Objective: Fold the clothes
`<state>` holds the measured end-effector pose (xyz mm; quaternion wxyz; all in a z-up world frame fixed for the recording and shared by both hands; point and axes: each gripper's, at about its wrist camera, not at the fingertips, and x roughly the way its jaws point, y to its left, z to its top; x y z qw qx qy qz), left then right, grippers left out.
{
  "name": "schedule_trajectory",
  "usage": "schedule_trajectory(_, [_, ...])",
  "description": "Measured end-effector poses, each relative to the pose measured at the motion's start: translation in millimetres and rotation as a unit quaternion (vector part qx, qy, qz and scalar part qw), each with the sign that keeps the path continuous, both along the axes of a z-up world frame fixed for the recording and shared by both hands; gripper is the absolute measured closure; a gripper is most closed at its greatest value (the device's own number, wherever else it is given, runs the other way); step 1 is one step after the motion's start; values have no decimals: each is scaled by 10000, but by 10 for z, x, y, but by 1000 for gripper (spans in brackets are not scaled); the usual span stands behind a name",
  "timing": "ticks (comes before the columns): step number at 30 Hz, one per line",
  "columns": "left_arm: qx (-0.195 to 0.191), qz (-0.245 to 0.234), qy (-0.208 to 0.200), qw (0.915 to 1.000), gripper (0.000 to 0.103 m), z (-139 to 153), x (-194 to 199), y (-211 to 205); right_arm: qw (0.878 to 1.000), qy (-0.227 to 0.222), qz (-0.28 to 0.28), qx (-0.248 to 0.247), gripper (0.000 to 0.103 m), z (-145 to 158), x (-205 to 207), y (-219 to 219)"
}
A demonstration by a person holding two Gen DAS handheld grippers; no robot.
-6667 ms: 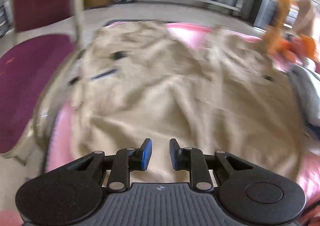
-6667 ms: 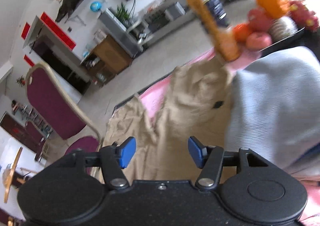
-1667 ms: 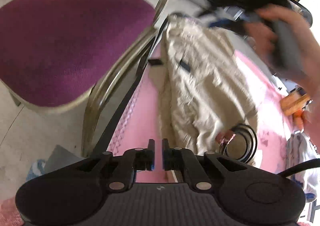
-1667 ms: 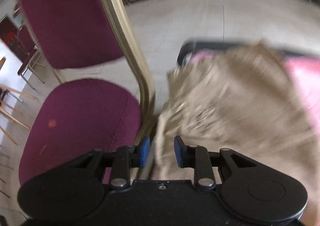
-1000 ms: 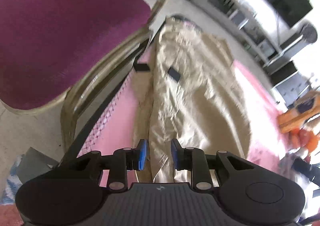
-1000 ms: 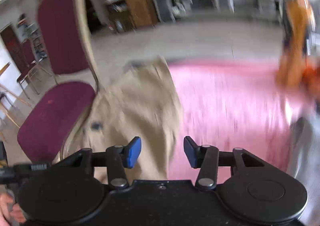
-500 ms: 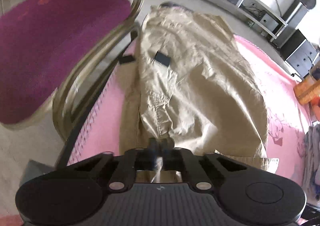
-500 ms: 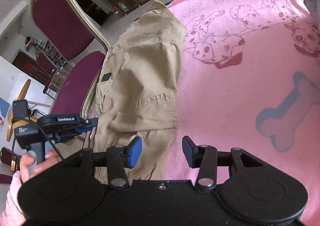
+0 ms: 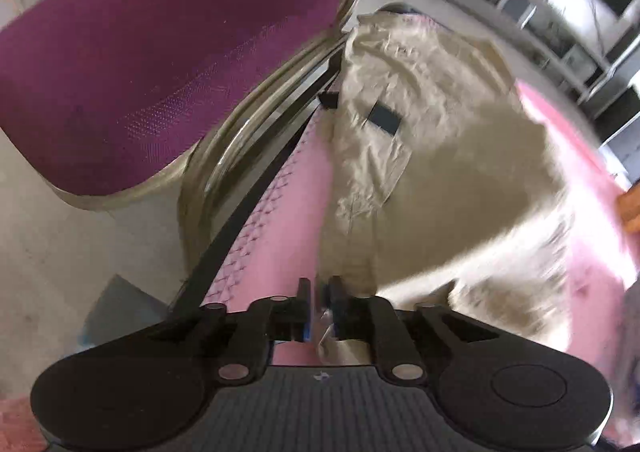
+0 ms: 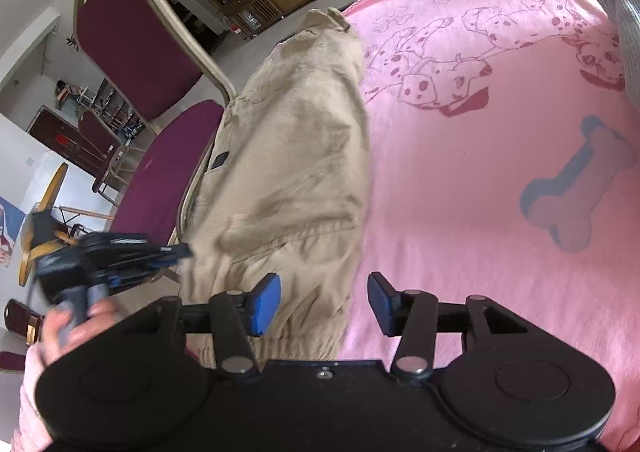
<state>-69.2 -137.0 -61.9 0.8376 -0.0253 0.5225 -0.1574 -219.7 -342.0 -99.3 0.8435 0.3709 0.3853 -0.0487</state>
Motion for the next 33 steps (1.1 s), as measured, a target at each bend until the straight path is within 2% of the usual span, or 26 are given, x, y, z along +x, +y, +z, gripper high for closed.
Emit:
schedule_trajectory(2, [175, -31, -285, 9994, 77, 78, -94, 0, 9998, -96, 77, -137, 52, 74, -61, 87])
schedule_trajectory(6, [-198, -123, -612, 9979, 73, 232, -303, 120, 9989, -161, 162, -398, 46, 132, -154, 207])
schedule_trajectory(8, [-383, -278, -427, 9980, 73, 202, -384, 140, 9993, -141, 86, -347, 46, 81, -164, 206])
schedule_trajectory(11, [-438, -491, -32, 9978, 73, 94, -464, 83, 9999, -79, -69, 61, 49, -86, -130, 138])
schedule_trajectory(14, [-362, -571, 82, 9977, 72, 46, -597, 92, 9992, 54, -93, 392, 50, -239, -57, 133])
schedule_trajectory(16, [-353, -613, 126, 9974, 65, 29, -676, 138, 9992, 142, -42, 384, 50, -303, -7, 172])
schedule_trajectory(19, [-382, -692, 58, 9969, 66, 20, -704, 118, 9991, 190, -9, 373, 50, -396, 61, 203])
schedule_trajectory(21, [-283, -799, -49, 9964, 69, -6, -689, 15, 9989, 165, -25, 430, 51, -438, 98, 209])
schedule_trajectory(22, [-232, -850, -101, 9961, 75, -19, -681, -37, 9989, 151, -35, 442, 54, -450, 113, 216])
schedule_trajectory(23, [-155, -868, -139, 9960, 80, -37, -672, -83, 9991, 149, -37, 402, 63, -450, 115, 226])
schedule_trajectory(24, [-82, -891, -223, 9957, 93, -34, -680, -108, 9993, 151, -36, 346, 67, -445, 114, 237])
schedule_trajectory(25, [-12, -914, -310, 9953, 99, -29, -689, -134, 9995, 151, -27, 261, 70, -434, 108, 255])
schedule_trajectory(27, [7, -988, -644, 9930, 101, 44, -755, -172, 9999, 151, -2, 71, 75, -408, 92, 296])
schedule_trajectory(31, [288, -781, -554, 9950, 99, -17, -684, -168, 9998, 29, 24, 214, 78, -334, 49, 325])
schedule_trajectory(33, [428, -678, -509, 9955, 97, -47, -648, -166, 9996, 12, 104, 244, 74, -270, 70, 324])
